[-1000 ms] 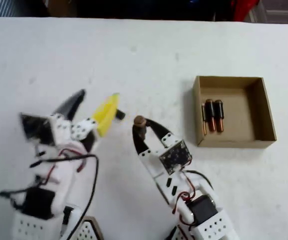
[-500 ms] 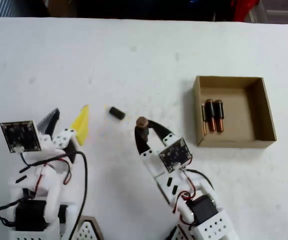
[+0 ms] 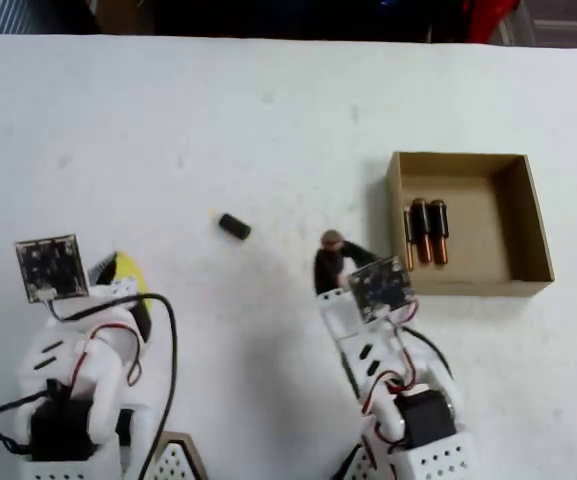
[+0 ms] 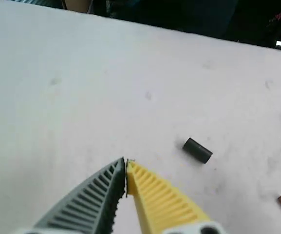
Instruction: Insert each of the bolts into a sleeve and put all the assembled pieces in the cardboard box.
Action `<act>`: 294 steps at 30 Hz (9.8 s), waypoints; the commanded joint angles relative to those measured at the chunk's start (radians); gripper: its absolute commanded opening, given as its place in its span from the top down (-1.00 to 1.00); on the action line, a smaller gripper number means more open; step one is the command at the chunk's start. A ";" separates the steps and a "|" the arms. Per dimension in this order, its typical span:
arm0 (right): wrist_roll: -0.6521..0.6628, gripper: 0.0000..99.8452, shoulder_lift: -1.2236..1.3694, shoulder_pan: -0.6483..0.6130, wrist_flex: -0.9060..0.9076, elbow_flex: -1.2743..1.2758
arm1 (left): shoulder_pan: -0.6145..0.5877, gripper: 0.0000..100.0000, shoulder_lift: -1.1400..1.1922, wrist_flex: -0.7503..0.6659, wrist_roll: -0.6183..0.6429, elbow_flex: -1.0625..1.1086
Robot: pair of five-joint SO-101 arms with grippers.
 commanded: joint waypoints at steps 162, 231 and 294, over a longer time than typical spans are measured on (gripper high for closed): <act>0.290 0.90 2.933 -0.251 0.917 -2.771 | -0.280 0.93 0.002 -0.028 -0.313 0.434; 0.178 0.97 1.047 0.176 0.653 -1.028 | -0.278 0.93 0.002 -0.199 -0.546 0.450; 0.078 0.97 -0.016 0.674 0.226 0.066 | 0.466 0.93 1.173 0.097 -0.930 -0.652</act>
